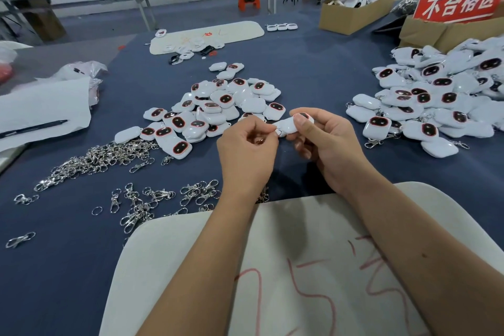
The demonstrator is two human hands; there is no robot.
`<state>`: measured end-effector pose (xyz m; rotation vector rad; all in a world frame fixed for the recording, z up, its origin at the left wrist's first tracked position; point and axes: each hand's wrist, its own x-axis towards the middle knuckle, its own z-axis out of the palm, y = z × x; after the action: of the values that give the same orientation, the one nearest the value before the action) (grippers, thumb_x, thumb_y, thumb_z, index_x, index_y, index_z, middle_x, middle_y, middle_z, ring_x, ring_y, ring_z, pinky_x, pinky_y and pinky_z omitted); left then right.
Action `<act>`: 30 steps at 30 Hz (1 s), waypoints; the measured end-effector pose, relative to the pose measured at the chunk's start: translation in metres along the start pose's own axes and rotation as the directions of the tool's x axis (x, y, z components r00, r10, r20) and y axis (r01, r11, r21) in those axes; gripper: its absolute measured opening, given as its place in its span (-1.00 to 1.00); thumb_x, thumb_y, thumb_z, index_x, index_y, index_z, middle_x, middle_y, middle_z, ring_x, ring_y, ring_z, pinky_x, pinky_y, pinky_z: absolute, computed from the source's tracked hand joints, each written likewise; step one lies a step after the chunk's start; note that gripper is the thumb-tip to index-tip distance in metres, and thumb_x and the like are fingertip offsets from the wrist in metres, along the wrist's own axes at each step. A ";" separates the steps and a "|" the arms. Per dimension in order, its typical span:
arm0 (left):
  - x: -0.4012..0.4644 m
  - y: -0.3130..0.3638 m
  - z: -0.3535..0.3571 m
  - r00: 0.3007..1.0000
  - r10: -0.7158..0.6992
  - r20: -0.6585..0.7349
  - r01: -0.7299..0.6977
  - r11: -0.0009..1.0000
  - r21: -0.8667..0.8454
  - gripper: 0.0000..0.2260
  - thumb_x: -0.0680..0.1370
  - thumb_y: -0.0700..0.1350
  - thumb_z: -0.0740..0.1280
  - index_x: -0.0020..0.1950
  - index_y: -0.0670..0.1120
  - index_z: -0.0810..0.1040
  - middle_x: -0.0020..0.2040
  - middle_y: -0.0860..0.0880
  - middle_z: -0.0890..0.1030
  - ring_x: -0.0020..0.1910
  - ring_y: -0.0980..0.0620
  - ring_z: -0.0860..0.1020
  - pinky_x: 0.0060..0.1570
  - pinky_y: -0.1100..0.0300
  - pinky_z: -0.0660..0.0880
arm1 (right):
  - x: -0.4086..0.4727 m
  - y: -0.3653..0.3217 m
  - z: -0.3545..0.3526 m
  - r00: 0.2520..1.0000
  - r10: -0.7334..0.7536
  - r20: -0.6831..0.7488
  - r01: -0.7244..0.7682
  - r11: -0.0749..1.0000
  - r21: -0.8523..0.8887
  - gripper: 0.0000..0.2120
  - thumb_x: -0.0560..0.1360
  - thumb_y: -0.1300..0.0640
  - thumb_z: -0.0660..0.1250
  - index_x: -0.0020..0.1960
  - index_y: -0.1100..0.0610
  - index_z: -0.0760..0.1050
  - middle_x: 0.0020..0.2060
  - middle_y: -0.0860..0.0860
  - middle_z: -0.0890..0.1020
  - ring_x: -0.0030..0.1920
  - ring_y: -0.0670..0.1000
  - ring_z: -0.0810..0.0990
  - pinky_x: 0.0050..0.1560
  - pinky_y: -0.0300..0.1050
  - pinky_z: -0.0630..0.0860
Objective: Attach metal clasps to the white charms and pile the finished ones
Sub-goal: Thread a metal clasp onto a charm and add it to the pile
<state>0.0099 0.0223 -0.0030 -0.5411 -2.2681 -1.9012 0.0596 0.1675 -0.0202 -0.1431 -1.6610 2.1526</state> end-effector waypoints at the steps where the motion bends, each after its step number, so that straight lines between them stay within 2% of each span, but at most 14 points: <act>1: -0.001 0.001 0.000 0.999 0.034 0.005 -0.034 0.999 0.037 -0.87 0.46 -0.31 0.44 -0.24 -0.11 0.65 -0.32 0.04 0.64 -0.34 0.14 0.51 -0.23 0.26 0.47 | 0.000 -0.001 0.000 1.000 0.003 -0.007 -0.003 1.000 -0.012 -0.90 0.64 0.15 0.39 0.11 0.13 0.65 -0.26 0.09 0.69 -0.37 -0.06 0.53 -0.41 -0.27 0.41; 3: -0.002 0.001 -0.001 0.994 0.108 0.031 -0.111 0.986 0.123 -0.88 0.45 -0.33 0.40 -0.24 -0.14 0.63 -0.33 -0.01 0.62 -0.35 0.10 0.51 -0.28 0.30 0.43 | -0.001 -0.002 0.001 1.000 0.007 -0.019 -0.008 0.999 -0.045 -0.91 0.65 0.14 0.39 0.11 0.12 0.65 -0.29 0.09 0.68 -0.38 -0.05 0.52 -0.41 -0.26 0.41; 9: -0.002 -0.002 -0.001 0.972 0.189 0.141 -0.228 0.904 0.363 -0.89 0.46 -0.27 0.35 -0.24 -0.11 0.59 -0.34 0.00 0.60 -0.29 -0.04 0.54 -0.20 -0.02 0.50 | -0.004 -0.003 0.005 1.000 -0.023 -0.021 0.019 0.988 -0.152 -0.94 0.63 0.17 0.41 0.08 0.14 0.63 -0.31 0.08 0.66 -0.39 -0.03 0.52 -0.43 -0.24 0.42; 14: -0.005 -0.005 0.003 0.987 0.143 0.079 -0.159 0.949 0.270 -0.89 0.48 -0.29 0.39 -0.18 -0.11 0.64 -0.26 0.05 0.66 -0.26 0.03 0.61 -0.13 0.02 0.56 | -0.004 -0.001 0.008 0.996 -0.064 -0.065 0.050 0.978 -0.203 -0.92 0.61 0.15 0.44 0.08 0.14 0.62 -0.33 0.06 0.66 -0.40 -0.02 0.52 -0.44 -0.23 0.43; 18: -0.007 -0.003 0.010 0.977 0.176 0.118 -0.202 0.942 0.267 -0.90 0.52 -0.25 0.40 -0.13 -0.07 0.66 -0.22 0.08 0.67 -0.22 0.08 0.62 -0.11 0.03 0.57 | -0.002 -0.001 0.007 0.968 -0.109 -0.225 0.057 0.973 -0.224 -0.85 0.61 0.09 0.45 0.11 0.16 0.62 -0.38 0.02 0.64 -0.44 -0.06 0.51 -0.46 -0.25 0.42; 22: -0.007 0.003 0.023 0.958 0.184 0.218 -0.241 0.930 0.276 -0.88 0.53 -0.24 0.36 -0.05 -0.05 0.65 -0.13 0.08 0.66 -0.13 0.06 0.62 -0.06 0.00 0.59 | 0.001 -0.001 0.004 0.912 -0.130 -0.388 0.053 0.978 -0.203 -0.83 0.61 0.09 0.44 0.17 0.11 0.58 -0.44 0.00 0.63 -0.47 -0.09 0.50 -0.44 -0.28 0.44; 24: -0.004 0.006 0.030 0.933 0.205 0.295 -0.303 0.891 0.339 -0.86 0.53 -0.23 0.37 0.03 -0.05 0.64 -0.03 0.04 0.63 -0.01 0.02 0.58 0.04 0.01 0.54 | 0.003 -0.001 0.001 0.862 -0.158 -0.482 0.068 0.978 -0.198 -0.83 0.61 0.11 0.43 0.18 0.10 0.55 -0.41 0.00 0.66 -0.45 -0.10 0.54 -0.38 -0.26 0.50; 26: 0.000 0.007 0.035 0.912 0.189 0.363 -0.356 0.802 0.479 -0.79 0.53 -0.19 0.38 0.16 -0.06 0.60 0.14 -0.02 0.56 0.18 -0.03 0.48 0.17 0.07 0.45 | 0.005 -0.002 -0.002 0.784 -0.203 -0.586 0.083 0.971 -0.224 -0.77 0.61 0.14 0.41 0.24 0.06 0.50 -0.34 -0.03 0.69 -0.39 -0.11 0.59 -0.24 -0.15 0.59; 28: 0.003 0.006 0.039 0.914 0.135 0.383 -0.359 0.707 0.609 -0.71 0.56 -0.13 0.36 0.28 -0.06 0.56 0.28 -0.06 0.50 0.31 -0.09 0.38 0.25 0.04 0.39 | 0.005 -0.002 -0.006 0.714 -0.238 -0.659 0.079 0.962 -0.262 -0.61 0.62 0.17 0.37 0.41 0.01 0.40 -0.20 -0.13 0.69 -0.27 -0.15 0.63 -0.03 0.00 0.68; 30: 0.002 0.005 0.040 0.922 0.100 0.374 -0.342 0.664 0.665 -0.69 0.59 -0.08 0.31 0.33 -0.07 0.52 0.33 -0.06 0.48 0.32 -0.12 0.37 0.29 -0.01 0.38 | 0.005 -0.003 -0.007 0.711 -0.239 -0.662 0.053 0.956 -0.289 -0.36 0.62 0.20 0.32 0.63 0.00 0.18 0.07 -0.18 0.63 -0.07 -0.16 0.66 0.14 -0.03 0.65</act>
<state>0.0150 0.0618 -0.0060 -0.9664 -2.7070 -0.7037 0.0582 0.1763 -0.0190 -0.7687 -1.3996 1.4674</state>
